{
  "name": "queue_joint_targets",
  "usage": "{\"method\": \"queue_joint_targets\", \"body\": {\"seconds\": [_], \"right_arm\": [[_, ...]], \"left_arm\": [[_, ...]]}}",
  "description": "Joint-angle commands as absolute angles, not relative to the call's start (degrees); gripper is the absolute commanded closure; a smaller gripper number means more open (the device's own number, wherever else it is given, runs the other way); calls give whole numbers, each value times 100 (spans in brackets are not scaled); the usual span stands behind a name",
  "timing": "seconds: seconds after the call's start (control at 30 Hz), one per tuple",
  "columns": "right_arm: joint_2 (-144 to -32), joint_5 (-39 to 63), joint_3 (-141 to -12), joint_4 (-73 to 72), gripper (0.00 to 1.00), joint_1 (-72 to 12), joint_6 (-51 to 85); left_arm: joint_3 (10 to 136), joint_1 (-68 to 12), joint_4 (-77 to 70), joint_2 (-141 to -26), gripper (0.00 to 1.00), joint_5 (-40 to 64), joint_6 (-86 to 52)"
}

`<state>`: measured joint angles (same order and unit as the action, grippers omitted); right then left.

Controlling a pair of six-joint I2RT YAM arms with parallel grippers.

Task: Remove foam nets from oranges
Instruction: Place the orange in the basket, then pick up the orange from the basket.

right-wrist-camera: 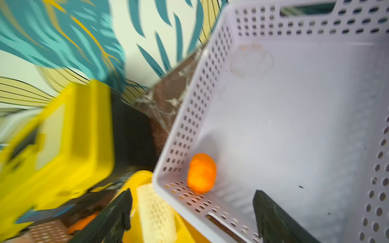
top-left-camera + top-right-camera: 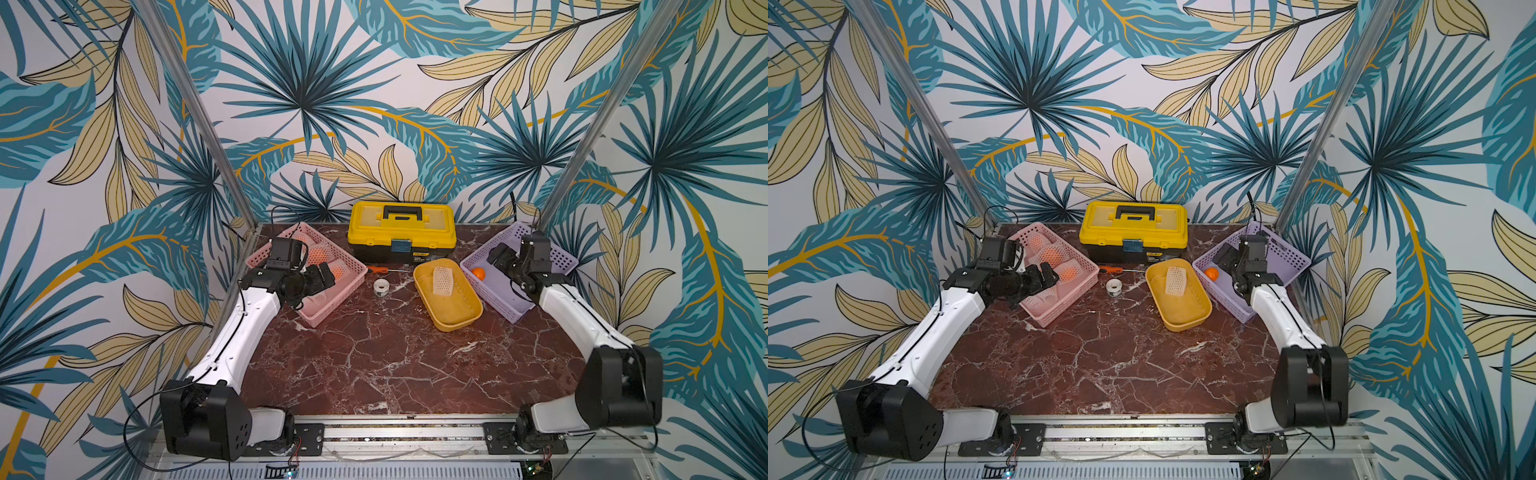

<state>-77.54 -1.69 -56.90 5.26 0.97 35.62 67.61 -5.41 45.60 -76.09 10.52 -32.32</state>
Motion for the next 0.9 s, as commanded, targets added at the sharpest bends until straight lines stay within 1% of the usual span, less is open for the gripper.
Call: {"method": "queue_joint_targets", "body": {"seconds": [0.0,0.07,0.13,0.27,0.37,0.43,0.53,0.6,0.87], "right_arm": [[-7074,482,-4912,-824,9,-114,3958],[-6808,711,-4681,-1127,9,-544,3848],[-6779,891,-4585,-1276,9,-1232,3496],[-7216,1167,-4493,-1487,10,-2680,2604],[-7622,916,-4438,-1476,13,-3469,1907],[-7826,639,-4397,-1542,14,-3850,1609],[-8041,191,-4321,-1622,15,-4241,1218],[-8115,-26,-4209,-1797,15,-4336,1129],[-7911,-3,-3991,-2065,16,-4412,1215]], "left_arm": [[6779,-483,4456,-7825,0,1169,-3050],[6847,-483,4486,-7990,1,1201,-3063],[7055,-492,4689,-8196,0,1036,-3115],[7723,-516,5225,-8734,1,482,-3271],[8069,-535,5282,-9200,0,151,-3436],[8283,-527,5314,-9543,1,-94,-3555],[8637,-502,5419,-10062,2,-234,-3789],[8868,-496,5458,-10372,3,-207,-3930],[9701,-370,5966,-11404,3,-294,-4398]]}}
